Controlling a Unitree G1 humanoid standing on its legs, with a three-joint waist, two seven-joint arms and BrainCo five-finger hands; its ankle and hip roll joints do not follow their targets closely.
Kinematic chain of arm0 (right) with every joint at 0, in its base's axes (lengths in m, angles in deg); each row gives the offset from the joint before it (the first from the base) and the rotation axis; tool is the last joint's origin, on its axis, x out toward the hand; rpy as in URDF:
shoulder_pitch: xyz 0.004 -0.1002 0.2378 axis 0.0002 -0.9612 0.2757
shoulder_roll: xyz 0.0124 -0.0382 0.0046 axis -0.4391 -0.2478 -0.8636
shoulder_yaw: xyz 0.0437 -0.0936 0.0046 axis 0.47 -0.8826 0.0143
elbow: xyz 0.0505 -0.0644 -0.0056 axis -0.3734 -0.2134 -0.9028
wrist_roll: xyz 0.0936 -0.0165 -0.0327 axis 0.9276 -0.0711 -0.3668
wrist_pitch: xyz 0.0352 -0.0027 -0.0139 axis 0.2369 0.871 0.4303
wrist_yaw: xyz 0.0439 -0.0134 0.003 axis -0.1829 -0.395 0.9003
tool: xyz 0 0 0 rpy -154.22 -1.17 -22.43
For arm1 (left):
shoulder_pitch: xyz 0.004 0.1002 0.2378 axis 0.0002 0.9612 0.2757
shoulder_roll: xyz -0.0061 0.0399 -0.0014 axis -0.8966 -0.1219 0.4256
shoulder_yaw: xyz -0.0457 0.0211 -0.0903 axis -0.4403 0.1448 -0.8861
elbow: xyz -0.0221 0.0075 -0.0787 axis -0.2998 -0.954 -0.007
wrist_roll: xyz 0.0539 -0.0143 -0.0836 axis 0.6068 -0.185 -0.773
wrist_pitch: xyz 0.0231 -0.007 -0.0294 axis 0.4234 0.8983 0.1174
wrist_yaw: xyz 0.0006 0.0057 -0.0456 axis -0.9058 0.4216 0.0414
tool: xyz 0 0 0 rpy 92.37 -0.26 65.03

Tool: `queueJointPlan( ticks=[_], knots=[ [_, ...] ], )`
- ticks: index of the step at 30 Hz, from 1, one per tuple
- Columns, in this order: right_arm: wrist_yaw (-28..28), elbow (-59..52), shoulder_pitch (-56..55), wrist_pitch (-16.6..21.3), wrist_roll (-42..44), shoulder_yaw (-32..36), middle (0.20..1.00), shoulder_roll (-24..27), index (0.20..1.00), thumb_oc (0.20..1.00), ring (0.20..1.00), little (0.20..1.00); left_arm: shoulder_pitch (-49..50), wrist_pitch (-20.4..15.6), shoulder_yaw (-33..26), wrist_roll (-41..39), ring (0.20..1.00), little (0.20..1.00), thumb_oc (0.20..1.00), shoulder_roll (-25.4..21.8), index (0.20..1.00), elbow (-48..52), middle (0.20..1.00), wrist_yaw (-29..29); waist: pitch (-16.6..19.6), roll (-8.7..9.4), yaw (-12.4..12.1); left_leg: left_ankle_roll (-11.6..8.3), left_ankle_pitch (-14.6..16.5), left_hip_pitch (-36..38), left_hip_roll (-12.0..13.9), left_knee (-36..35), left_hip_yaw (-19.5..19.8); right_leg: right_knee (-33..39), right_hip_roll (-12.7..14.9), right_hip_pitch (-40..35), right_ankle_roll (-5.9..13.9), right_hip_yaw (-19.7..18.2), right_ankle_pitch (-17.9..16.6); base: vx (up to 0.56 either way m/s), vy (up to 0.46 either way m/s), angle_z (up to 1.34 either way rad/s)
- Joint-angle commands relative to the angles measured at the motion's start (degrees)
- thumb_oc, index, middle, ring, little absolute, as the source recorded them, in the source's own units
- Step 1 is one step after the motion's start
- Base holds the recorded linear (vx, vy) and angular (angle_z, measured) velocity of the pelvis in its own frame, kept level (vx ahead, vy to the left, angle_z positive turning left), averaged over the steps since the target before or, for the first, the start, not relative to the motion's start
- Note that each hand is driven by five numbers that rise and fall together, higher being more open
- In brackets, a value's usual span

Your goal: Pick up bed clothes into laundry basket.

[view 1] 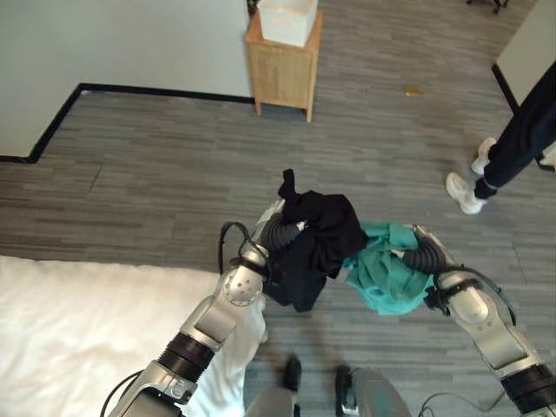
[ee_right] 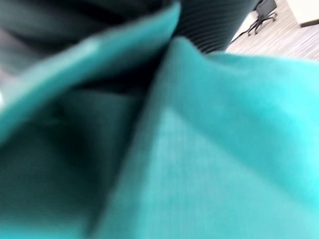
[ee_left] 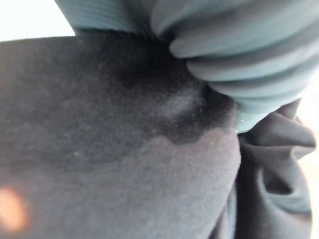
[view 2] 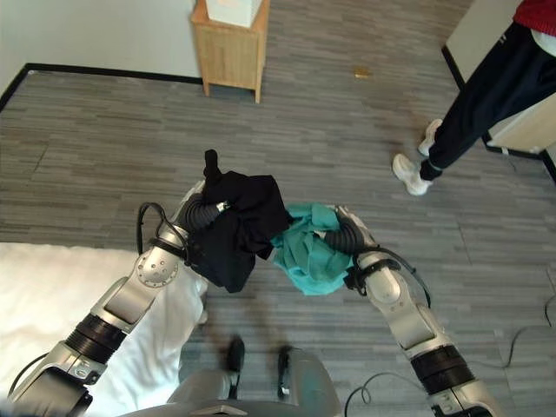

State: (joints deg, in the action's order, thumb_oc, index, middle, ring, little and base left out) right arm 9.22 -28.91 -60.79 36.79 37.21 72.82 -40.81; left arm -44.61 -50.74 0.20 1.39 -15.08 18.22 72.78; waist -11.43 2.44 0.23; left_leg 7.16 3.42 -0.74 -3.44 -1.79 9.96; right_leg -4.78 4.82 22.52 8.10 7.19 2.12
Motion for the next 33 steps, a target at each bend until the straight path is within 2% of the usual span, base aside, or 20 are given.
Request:
queueJointPlan(
  ticks=[1,2,4,6,7,8,9,11,14,17,21,22,23,24,25,26,27,30,32,33],
  knots=[
    [1.7,-0.2,2.6,1.9,-0.5,3.2,0.200,-0.2,0.200,0.200,0.200,0.200,-1.0,-3.9,-1.5,-1.9,0.200,0.200,0.200,0.1,0.200,1.4,0.200,0.3,3.1,-1.61,1.4,-9.12,3.8,10.5,5.9,-3.2,0.7,8.1,1.1,-0.3,2.84,2.3,-14.9,0.62,-0.135,0.89],
    [0.8,-0.5,0.1,1.8,-1.0,3.7,0.200,0.6,0.200,0.200,0.200,0.200,-0.7,-4.1,-1.0,-1.6,0.200,0.200,0.200,0.6,0.200,0.7,0.200,0.7,4.1,-0.64,2.1,-9.09,3.0,14.1,6.5,-3.2,3.4,7.8,1.1,-2.0,1.69,0.4,-16.6,0.79,-0.173,0.85],
    [0.6,-0.2,-0.3,1.9,-1.0,3.6,0.200,1.1,0.200,0.200,0.200,0.200,-0.3,-4.0,-0.6,-1.1,0.200,0.200,0.200,1.3,0.200,-0.1,0.200,0.8,4.4,-1.25,2.3,-9.91,1.6,15.0,7.9,-0.3,3.4,7.6,0.3,-4.1,1.13,-0.2,-16.9,0.47,-0.104,0.96],
    [0.3,-0.6,-0.2,2.4,-0.2,3.7,0.200,2.4,0.200,0.200,0.200,0.200,-1.4,-3.8,0.1,-1.4,0.200,0.200,0.200,2.4,0.200,-1.0,0.200,0.7,4.5,-1.57,2.1,-12.56,-5.4,9.5,7.0,15.9,0.2,8.0,-1.1,-9.3,-0.82,0.6,-16.2,0.39,-0.157,1.04],
    [0.8,-1.0,-0.3,2.8,0.7,3.9,0.200,3.0,0.200,0.200,0.200,0.200,-2.0,-3.5,0.6,-1.6,0.200,0.200,0.200,2.4,0.200,-0.7,0.200,0.6,3.3,-0.90,0.8,-13.41,-8.9,2.9,6.4,27.9,-0.4,8.6,-1.1,-11.8,-2.11,0.8,-15.0,0.40,-0.315,0.47],
    [1.2,-1.3,0.1,3.0,1.3,3.9,0.200,3.7,0.200,0.200,0.200,0.200,-2.2,-3.4,0.7,-1.8,0.200,0.200,0.200,2.5,0.200,-0.4,0.200,0.5,2.5,0.48,-0.2,-12.88,-10.6,-1.2,6.1,32.8,-2.4,9.4,-0.7,-14.5,-3.00,1.3,-13.7,0.29,-0.336,-0.08],
    [1.5,-1.4,0.8,2.9,1.6,4.4,0.200,4.1,0.200,0.200,0.200,0.200,-2.6,-3.3,1.1,-1.8,0.200,0.200,0.200,2.2,0.200,0.3,0.200,0.7,1.2,1.63,-1.6,-11.94,-8.9,-7.1,5.1,39.7,-4.2,9.5,-0.3,-16.0,-3.61,1.2,-12.4,0.28,-0.281,-0.23],
    [1.5,-1.7,1.4,2.7,1.5,4.4,0.200,4.8,0.200,0.200,0.200,0.200,-3.5,-3.2,1.2,-2.0,0.200,0.200,0.200,2.3,0.200,0.7,0.200,0.8,-0.1,2.39,-4.2,-10.68,-4.9,-15.7,2.0,40.9,-7.1,9.8,-0.6,-18.8,-3.80,-0.1,-10.4,0.30,-0.124,-0.29],
    [1.2,-1.7,1.6,3.2,0.5,4.1,0.200,5.4,0.200,0.200,0.200,0.200,-3.3,-3.7,1.1,-2.0,0.200,0.200,0.200,2.6,0.200,0.8,0.200,1.1,0.7,2.17,-6.9,-8.63,-3.9,-19.2,0.3,23.1,-9.9,9.8,-1.7,-21.9,-3.18,-1.8,-6.8,0.50,0.051,-0.36],
    [2.2,-0.3,2.0,3.1,-0.3,5.0,0.200,6.3,0.200,0.200,0.200,0.200,-2.0,-3.9,0.8,-1.6,0.200,0.200,0.200,2.5,0.200,1.4,0.200,1.5,2.0,0.56,-10.0,-10.33,-14.5,-19.5,4.0,2.7,-14.8,9.8,-3.8,-27.9,-2.84,-2.7,-2.0,0.60,0.105,-0.44],
    [3.1,-0.1,2.3,2.9,-2.3,6.4,0.200,6.1,0.200,0.200,0.200,0.200,-0.8,-3.3,0.7,-0.9,0.200,0.200,0.200,1.9,0.200,1.7,0.200,1.3,4.5,2.12,-12.4,-7.80,-15.3,-16.3,2.3,-1.5,-13.2,6.6,-3.4,-34.6,-2.40,-5.1,1.1,0.57,0.099,-0.36],
    [3.8,0.5,2.4,2.8,-2.9,6.8,0.200,6.0,0.200,0.200,0.200,0.200,-1.9,-3.1,1.8,-1.0,0.200,0.200,0.200,1.2,0.200,1.1,0.200,1.0,4.2,2.99,-11.8,-5.76,-14.1,-11.7,1.0,-1.4,-13.6,-6.9,-2.4,-31.3,1.18,-4.9,-4.7,0.39,0.152,-0.40],
    [3.8,0.5,2.4,2.8,-2.9,6.9,0.200,6.0,0.200,0.200,0.200,0.200,-1.9,-3.1,1.8,-1.1,0.200,0.200,0.200,1.3,0.200,1.1,0.200,1.0,4.3,3.06,-11.8,-5.79,-13.8,-11.4,0.9,-1.7,-13.6,-7.2,-2.4,-31.2,1.26,-5.0,-4.3,0.38,0.172,-0.50],
    [4.1,0.8,3.0,2.5,-3.4,6.5,0.200,6.2,0.200,0.200,0.200,0.200,-2.8,-3.0,2.2,-1.2,0.200,0.200,0.200,1.2,0.200,0.9,0.200,0.6,3.8,2.83,-10.8,-5.25,-13.0,-9.1,0.7,-2.0,-13.4,-13.0,-1.7,-28.2,3.35,-5.0,-8.9,0.30,0.094,-0.49],
    [4.1,1.1,3.9,2.3,-3.5,6.4,0.200,6.2,0.200,0.200,0.200,0.200,-3.7,-2.6,2.5,-1.2,0.200,0.200,0.200,1.0,0.200,0.4,0.200,0.1,3.7,1.78,-9.8,-5.09,-12.2,-6.7,1.5,-2.5,-12.5,-18.6,-1.8,-25.1,3.82,-5.5,-11.4,0.60,0.207,-0.26],
    [4.7,1.5,4.9,2.1,-3.4,6.6,0.200,5.8,0.200,0.200,0.200,0.200,-5.6,-2.2,3.0,-1.0,0.200,0.200,0.200,0.1,0.200,-0.1,0.200,-0.9,3.3,-0.62,-8.1,-5.17,-10.5,-2.7,3.4,-3.2,-11.1,-24.4,-1.7,-18.6,2.69,-3.4,-11.4,0.48,0.148,0.02],
    [4.7,1.6,5.0,2.1,-3.4,6.6,0.200,5.9,0.200,0.200,0.200,0.200,-5.7,-2.2,3.0,-1.0,0.200,0.200,0.200,0.2,0.200,-0.2,0.200,-0.9,3.2,-0.43,-7.7,-5.22,-10.1,-2.6,3.1,-3.2,-10.8,-25.5,-1.4,-18.3,2.59,-3.0,-10.5,0.60,0.111,0.30],
    [5.0,1.2,4.0,1.9,-3.3,8.4,0.200,6.1,0.200,0.200,0.200,0.200,-7.1,-2.6,3.3,-1.2,0.200,0.200,0.200,0.4,0.200,0.2,0.200,-0.7,2.7,0.06,-4.5,-6.22,-7.4,0.9,2.1,-3.2,-8.8,-18.6,-1.7,-13.2,0.92,-0.1,-8.6,0.35,-0.017,0.73],
    [5.1,1.6,2.5,1.7,-3.1,9.4,0.200,6.1,0.200,0.200,0.200,0.200,-7.4,-2.5,3.6,-1.4,0.200,0.200,0.200,0.8,0.200,-0.5,0.200,-0.1,3.3,0.77,-2.2,-6.96,-3.9,4.2,1.5,-3.2,-6.5,-6.8,-1.8,-12.7,-0.30,2.5,-7.1,0.54,-0.084,1.06],
    [5.2,1.7,2.0,1.6,-3.0,9.8,0.200,6.0,0.200,0.200,0.200,0.200,-7.4,-2.5,3.3,-1.4,0.200,0.200,0.200,0.9,0.200,-0.7,0.200,0.2,3.5,1.14,-1.4,-7.19,-2.5,5.9,1.1,-3.2,-5.9,-2.9,-1.4,-10.9,-0.26,3.2,-8.2,0.57,-0.098,1.00]
  ],
)
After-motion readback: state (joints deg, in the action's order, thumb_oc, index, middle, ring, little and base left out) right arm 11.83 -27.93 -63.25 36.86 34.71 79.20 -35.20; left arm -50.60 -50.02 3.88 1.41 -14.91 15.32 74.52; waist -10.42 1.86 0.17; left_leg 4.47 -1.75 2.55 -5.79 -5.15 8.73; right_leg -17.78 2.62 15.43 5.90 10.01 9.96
